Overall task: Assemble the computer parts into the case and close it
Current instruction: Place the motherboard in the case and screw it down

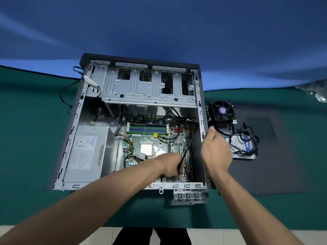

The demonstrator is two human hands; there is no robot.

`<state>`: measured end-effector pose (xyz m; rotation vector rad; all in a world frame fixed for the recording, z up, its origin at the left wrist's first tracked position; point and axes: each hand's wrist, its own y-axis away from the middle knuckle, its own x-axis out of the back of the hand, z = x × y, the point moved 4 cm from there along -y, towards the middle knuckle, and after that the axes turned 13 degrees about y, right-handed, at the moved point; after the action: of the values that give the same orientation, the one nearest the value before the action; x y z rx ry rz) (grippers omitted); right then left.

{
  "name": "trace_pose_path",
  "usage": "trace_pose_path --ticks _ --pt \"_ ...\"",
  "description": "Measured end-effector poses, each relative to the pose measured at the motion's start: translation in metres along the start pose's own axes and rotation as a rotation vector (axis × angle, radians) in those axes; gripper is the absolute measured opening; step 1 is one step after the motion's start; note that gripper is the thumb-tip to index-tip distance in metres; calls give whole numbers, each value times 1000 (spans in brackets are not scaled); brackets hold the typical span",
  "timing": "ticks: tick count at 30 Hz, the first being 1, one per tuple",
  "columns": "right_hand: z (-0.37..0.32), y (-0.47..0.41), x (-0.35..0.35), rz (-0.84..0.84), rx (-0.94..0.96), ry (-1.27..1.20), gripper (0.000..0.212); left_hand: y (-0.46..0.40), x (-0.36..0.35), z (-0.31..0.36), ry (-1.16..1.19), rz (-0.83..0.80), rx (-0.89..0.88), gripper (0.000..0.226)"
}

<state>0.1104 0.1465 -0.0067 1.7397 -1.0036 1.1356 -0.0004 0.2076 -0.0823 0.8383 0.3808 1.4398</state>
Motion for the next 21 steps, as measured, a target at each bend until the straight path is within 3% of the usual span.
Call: trace_pose_path --ticks 6,10,13,21 --pt "-3 -3 0 13 6 22 45 -7 -3 2 115 29 26 10" --pt "3 -5 -1 12 -85 -56 49 -13 4 4 249 147 -27 11" --pt "3 -5 0 18 -102 -53 47 -17 9 8 188 218 -96 16" --pt "1 -6 0 3 -121 -45 45 -30 3 16 65 186 -136 16"
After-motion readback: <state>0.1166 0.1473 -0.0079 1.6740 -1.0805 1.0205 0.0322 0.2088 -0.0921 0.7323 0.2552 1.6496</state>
